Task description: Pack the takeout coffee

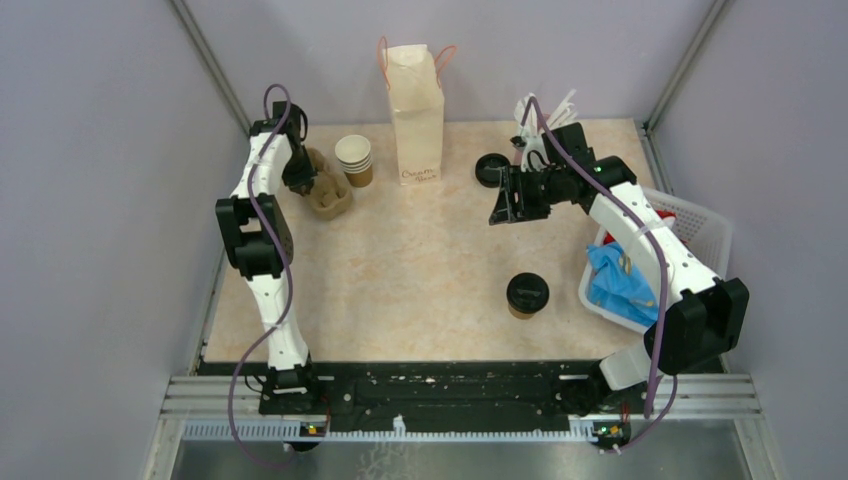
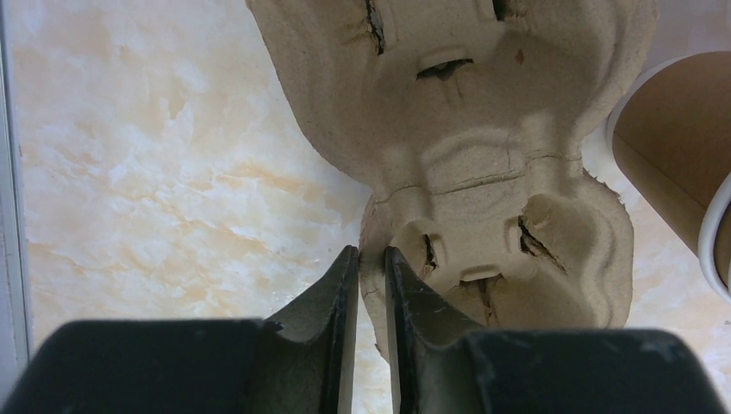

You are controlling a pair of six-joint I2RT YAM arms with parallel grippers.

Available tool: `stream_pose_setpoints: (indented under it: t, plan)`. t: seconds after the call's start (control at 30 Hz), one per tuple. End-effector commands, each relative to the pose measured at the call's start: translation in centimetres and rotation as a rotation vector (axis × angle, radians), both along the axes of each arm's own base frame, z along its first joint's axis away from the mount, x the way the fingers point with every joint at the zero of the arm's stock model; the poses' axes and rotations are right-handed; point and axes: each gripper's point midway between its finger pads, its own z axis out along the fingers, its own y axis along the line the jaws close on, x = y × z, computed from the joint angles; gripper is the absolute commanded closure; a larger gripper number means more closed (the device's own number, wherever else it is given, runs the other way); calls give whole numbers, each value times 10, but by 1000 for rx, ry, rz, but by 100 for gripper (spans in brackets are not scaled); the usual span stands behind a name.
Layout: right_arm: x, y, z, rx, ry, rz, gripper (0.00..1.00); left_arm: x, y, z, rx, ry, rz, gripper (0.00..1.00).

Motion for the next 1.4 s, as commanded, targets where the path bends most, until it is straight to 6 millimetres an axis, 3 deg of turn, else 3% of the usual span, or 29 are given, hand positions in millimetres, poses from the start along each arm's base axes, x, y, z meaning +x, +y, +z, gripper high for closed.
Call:
stream_pose_setpoints:
  t: [0.0, 0.37, 0.47, 0.67, 0.9, 1.07, 1.37]
  plan:
    - [5, 3, 6, 23, -29, 10, 50, 6, 0, 24, 5, -57, -22, 79]
    - [5, 3, 5, 22, -26, 9, 50, 4, 1, 27, 18, -49, -32, 88]
    - [5, 3, 5, 23, -25, 9, 50, 2, 5, 30, 45, -40, -34, 100]
    - [5, 4, 5, 24, -24, 11, 50, -4, 12, 48, 95, -44, -56, 100]
    - [5, 4, 5, 26, -17, 13, 50, -14, -6, 47, -200, -113, -31, 100]
    - [4, 4, 5, 29, -19, 11, 50, -15, -8, 65, -241, -143, -51, 100]
    - [2, 6, 6, 44, -16, 17, 50, -26, 1, 56, -204, -84, 0, 100]
